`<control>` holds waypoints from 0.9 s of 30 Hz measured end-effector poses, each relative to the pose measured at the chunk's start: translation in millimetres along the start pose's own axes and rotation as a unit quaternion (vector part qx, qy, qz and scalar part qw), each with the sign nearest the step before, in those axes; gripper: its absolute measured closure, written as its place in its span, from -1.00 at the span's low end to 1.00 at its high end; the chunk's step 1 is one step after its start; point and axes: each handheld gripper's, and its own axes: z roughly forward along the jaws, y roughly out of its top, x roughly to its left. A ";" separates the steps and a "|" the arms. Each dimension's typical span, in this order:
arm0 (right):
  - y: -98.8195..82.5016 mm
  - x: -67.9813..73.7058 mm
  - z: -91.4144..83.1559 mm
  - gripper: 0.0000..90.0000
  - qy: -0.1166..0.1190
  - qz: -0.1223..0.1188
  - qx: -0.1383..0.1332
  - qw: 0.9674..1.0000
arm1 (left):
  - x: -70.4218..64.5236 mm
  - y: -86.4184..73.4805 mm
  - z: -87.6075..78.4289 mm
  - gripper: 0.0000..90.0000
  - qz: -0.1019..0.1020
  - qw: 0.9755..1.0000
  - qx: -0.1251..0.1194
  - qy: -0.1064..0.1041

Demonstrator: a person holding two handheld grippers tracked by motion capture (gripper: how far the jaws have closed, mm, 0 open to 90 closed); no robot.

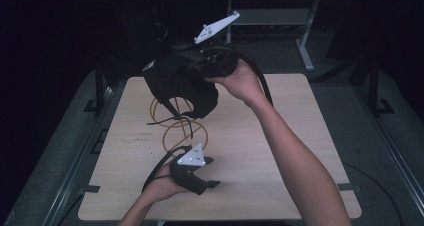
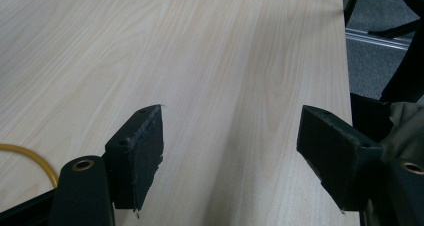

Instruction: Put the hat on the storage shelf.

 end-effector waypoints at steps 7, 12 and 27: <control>11.0 6.8 23.3 0.93 0.012 -0.005 0.024 1.000 | -1.2 -0.2 2.5 -0.41 0.000 1.000 0.001 -0.004; 15.4 14.9 47.7 0.91 0.025 -0.004 0.040 0.999 | -2.1 -0.1 3.6 -0.41 0.000 1.000 0.003 -0.006; -4.7 10.0 47.9 0.02 0.036 0.037 0.019 0.999 | -4.5 -2.0 6.6 -0.41 0.000 1.000 0.004 -0.013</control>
